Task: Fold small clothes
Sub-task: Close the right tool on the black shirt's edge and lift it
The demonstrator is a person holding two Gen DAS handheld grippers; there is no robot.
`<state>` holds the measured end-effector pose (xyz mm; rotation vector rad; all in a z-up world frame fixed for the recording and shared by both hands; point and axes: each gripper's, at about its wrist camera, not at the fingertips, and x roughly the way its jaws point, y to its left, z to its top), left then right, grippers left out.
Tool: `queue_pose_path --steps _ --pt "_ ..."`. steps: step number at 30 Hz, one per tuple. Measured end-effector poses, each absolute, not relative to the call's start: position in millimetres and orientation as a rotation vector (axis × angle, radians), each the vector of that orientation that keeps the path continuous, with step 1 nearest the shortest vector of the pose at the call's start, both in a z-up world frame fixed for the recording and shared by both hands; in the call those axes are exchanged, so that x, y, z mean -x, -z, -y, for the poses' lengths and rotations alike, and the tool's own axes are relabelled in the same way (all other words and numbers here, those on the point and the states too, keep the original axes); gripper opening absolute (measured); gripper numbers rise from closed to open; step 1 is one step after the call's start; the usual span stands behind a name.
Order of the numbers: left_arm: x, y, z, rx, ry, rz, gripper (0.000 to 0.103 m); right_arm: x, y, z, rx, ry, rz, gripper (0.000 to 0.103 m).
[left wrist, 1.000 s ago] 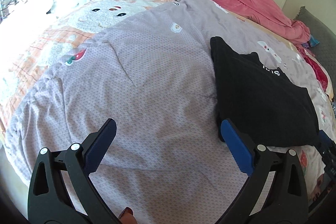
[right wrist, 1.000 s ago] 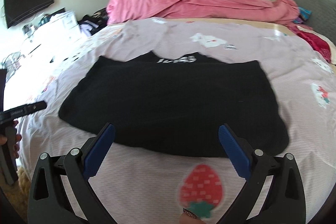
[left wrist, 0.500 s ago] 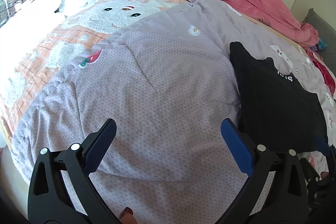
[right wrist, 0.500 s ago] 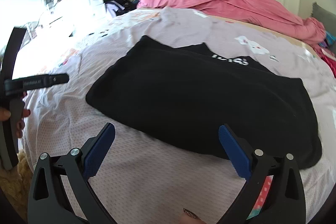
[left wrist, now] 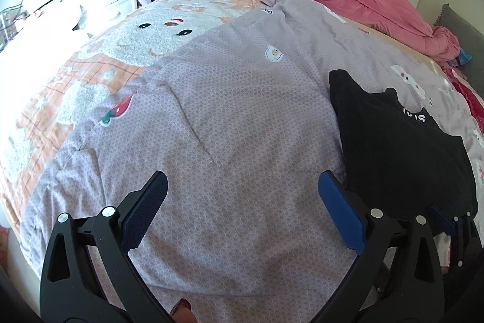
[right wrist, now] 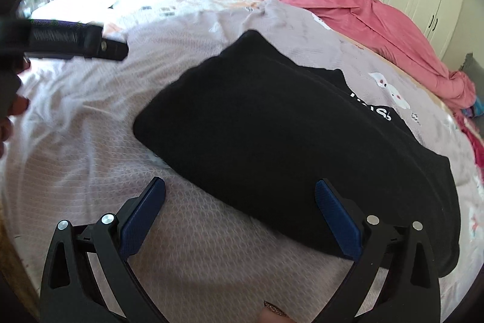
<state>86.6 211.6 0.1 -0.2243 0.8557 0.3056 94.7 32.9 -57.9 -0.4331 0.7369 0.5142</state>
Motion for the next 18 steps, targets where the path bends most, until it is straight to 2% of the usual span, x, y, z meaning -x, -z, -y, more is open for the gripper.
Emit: queue_pose_path --steps 15,18 --pt "-129.1 -6.8 -204.3 0.203 -0.285 -0.866 0.094 -124.0 58.8 -46.9 0.43 -0.463 -0.668 0.096" --pt "-142.0 -9.3 -199.0 0.221 -0.254 -0.868 0.094 -123.0 49.3 -32.8 0.349 -0.485 -0.637 0.062"
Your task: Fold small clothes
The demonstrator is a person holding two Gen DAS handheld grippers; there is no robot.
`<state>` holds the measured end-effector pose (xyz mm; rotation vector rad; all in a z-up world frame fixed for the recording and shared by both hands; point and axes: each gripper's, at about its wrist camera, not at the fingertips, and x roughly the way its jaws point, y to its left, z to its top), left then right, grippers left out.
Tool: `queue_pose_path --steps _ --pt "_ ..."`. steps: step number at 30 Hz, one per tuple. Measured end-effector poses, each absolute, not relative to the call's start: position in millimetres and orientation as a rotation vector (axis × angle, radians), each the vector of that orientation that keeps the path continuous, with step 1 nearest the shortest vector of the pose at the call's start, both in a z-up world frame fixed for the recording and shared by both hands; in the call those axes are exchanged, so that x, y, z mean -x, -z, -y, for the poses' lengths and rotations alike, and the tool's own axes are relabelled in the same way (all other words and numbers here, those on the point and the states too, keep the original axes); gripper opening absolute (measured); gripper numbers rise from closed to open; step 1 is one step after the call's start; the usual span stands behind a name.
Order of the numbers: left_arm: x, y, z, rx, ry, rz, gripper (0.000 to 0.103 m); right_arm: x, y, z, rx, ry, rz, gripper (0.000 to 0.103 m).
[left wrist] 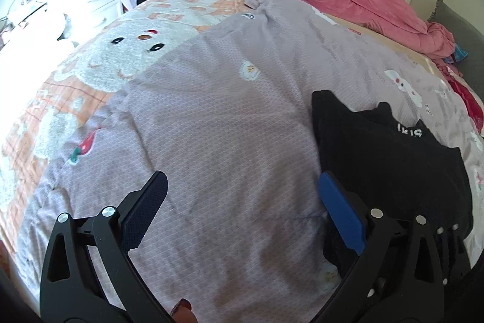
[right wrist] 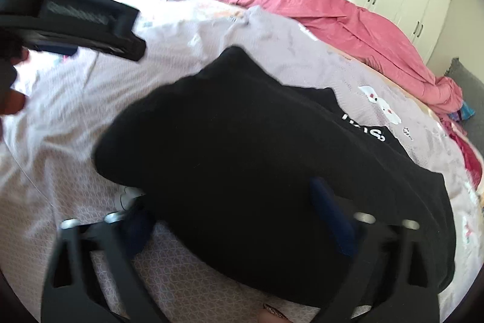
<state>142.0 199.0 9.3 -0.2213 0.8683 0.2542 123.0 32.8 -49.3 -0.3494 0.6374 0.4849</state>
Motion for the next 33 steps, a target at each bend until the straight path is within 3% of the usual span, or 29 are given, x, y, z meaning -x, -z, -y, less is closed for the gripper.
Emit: queue_pose_path --steps 1,2,4,11,19,21,22,25,28,33 --pt "-145.7 -10.3 -196.8 0.23 -0.242 -0.868 0.094 -121.5 44.9 -25.9 0.315 -0.503 -0.619 0.053" --pt "-150.4 -11.8 -194.3 0.247 -0.221 -0.867 0.094 -118.8 41.8 -22.2 0.298 -0.512 -0.606 0.035" --pt "-158.8 -13.5 -189.5 0.283 -0.188 -0.873 0.093 -114.6 34.7 -12.0 0.262 -0.53 -0.575 0.01" --pt "-193.2 -15.9 -165.1 0.499 0.05 -0.908 0.093 -101.4 20.9 12.8 0.216 -0.546 -0.499 0.008" --pt "-224.1 -8.7 -128.6 0.553 0.125 -0.965 0.092 -92.8 8.2 40.6 0.163 -0.545 -0.441 0.007" --pt "-226.5 -13.3 -116.6 0.539 0.155 -0.957 0.071 -91.6 5.0 49.3 0.141 -0.543 -0.437 0.007" --pt "-227.6 -15.3 -110.0 0.529 0.166 -0.956 0.054 -90.8 3.0 54.9 0.129 -0.536 -0.434 0.007" --pt "-228.2 -26.1 -89.0 0.461 0.166 -0.938 0.03 -89.1 -1.7 71.0 0.084 -0.517 -0.428 0.007" --pt "-228.1 -39.6 -67.0 0.417 0.186 -0.92 0.024 -89.9 -6.7 86.5 0.037 -0.502 -0.422 0.007" --pt "-226.2 -58.6 -37.5 0.36 0.21 -0.894 0.023 -83.9 -16.7 111.3 -0.024 -0.47 -0.4 0.007"
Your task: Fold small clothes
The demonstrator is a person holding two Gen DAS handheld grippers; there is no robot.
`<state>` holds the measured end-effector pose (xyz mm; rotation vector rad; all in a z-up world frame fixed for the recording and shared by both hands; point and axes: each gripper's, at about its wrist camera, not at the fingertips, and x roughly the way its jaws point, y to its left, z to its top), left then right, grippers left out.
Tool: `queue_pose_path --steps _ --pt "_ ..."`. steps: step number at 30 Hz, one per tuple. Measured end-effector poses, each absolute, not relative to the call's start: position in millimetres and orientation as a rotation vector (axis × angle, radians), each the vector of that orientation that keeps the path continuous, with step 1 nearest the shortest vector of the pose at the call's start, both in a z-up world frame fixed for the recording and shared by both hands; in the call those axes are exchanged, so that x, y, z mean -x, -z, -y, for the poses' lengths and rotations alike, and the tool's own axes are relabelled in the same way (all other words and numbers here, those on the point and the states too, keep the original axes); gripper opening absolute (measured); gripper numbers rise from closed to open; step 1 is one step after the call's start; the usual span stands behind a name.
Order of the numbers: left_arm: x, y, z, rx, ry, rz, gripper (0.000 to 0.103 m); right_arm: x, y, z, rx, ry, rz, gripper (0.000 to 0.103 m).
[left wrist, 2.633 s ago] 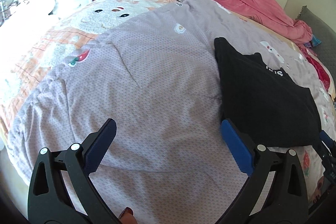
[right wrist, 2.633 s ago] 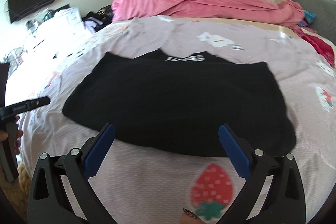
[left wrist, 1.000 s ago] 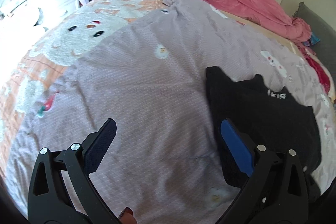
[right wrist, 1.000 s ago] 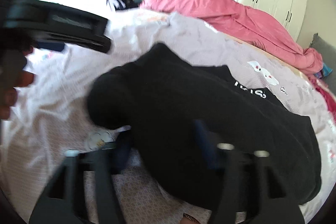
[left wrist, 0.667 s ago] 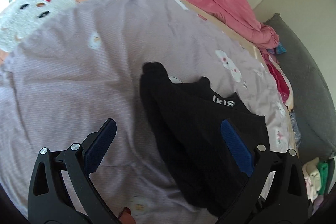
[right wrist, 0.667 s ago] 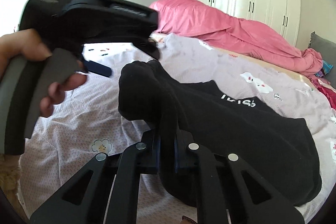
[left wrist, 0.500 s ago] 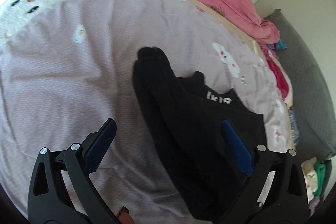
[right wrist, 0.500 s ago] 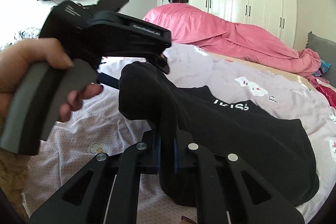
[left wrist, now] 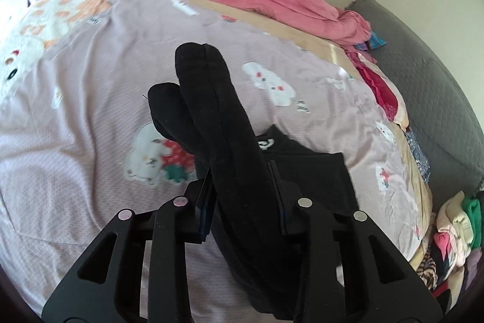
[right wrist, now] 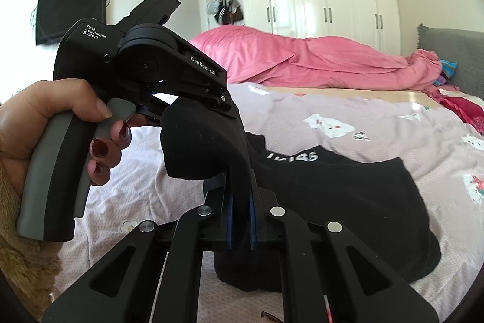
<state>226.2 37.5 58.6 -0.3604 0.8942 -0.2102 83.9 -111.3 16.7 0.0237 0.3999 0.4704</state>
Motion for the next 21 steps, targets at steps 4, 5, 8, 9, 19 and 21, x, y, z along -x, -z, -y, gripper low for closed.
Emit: queue_pose_path --steps 4,5,8,9,19,21 --pt "-228.3 -68.6 -12.8 0.326 0.224 -0.89 0.023 -84.7 -20.4 132.2 -0.077 -0.446 -0.403 0.007" --pt "-227.8 -69.9 -9.0 0.32 0.228 -0.891 0.023 -84.1 -20.8 138.7 -0.095 -0.439 -0.405 0.007" --pt "-227.7 -74.1 7.4 0.307 0.243 -0.894 0.023 -85.8 -19.7 154.0 -0.126 -0.417 -0.411 0.007" --pt "-227.6 -74.8 12.6 0.301 0.246 -0.895 0.023 -85.4 -19.4 159.0 -0.133 -0.41 -0.415 0.007" --pt "-238.2 -68.5 65.5 0.257 0.288 -0.933 0.024 -86.1 -9.5 195.9 -0.213 -0.35 -0.461 0.007" --pt "-240.7 -64.6 74.2 0.247 0.293 -0.943 0.024 -86.7 -5.6 202.5 -0.234 -0.341 -0.476 0.007"
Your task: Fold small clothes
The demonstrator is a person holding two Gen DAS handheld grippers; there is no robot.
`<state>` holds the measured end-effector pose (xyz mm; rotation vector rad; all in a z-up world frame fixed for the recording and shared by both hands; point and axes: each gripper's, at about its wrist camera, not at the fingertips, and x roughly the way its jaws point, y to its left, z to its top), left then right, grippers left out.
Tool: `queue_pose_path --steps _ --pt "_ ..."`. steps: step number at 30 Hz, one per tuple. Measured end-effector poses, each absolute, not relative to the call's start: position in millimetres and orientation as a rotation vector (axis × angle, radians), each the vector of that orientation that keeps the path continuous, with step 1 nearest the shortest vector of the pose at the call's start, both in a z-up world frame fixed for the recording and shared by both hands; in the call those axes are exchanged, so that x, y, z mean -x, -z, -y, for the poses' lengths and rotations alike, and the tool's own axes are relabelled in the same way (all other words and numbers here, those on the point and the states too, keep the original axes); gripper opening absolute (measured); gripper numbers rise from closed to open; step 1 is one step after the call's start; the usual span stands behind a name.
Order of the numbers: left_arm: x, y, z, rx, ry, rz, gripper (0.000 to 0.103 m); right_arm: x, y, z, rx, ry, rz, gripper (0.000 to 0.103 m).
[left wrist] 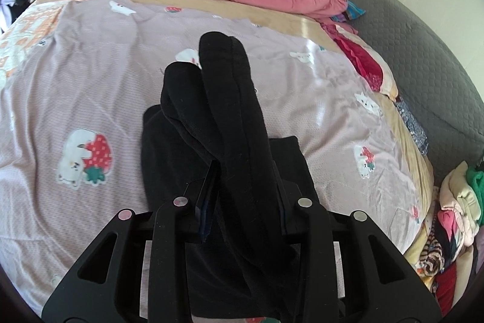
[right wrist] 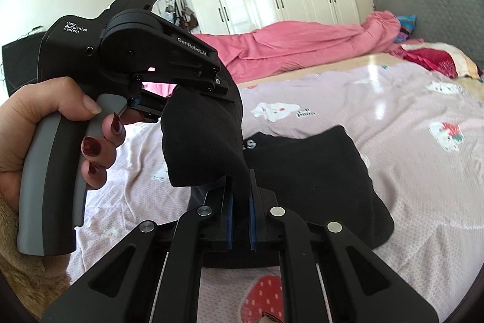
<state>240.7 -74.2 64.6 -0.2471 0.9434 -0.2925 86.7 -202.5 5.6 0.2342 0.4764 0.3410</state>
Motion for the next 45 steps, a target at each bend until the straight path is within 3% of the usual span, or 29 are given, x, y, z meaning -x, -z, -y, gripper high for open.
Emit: queue_pose_path --steps 33,45 --pt "-264.9 -24.7 146.1 0.139 0.322 -1.04 0.027 -97.2 24.6 248.3 -0.384 -0.278 -0.596 0.007" --pt "-270.4 -8.9 166.8 0.114 0.343 -1.079 0.036 -100.6 41.1 260.4 -0.417 -0.239 -0.665 0.01"
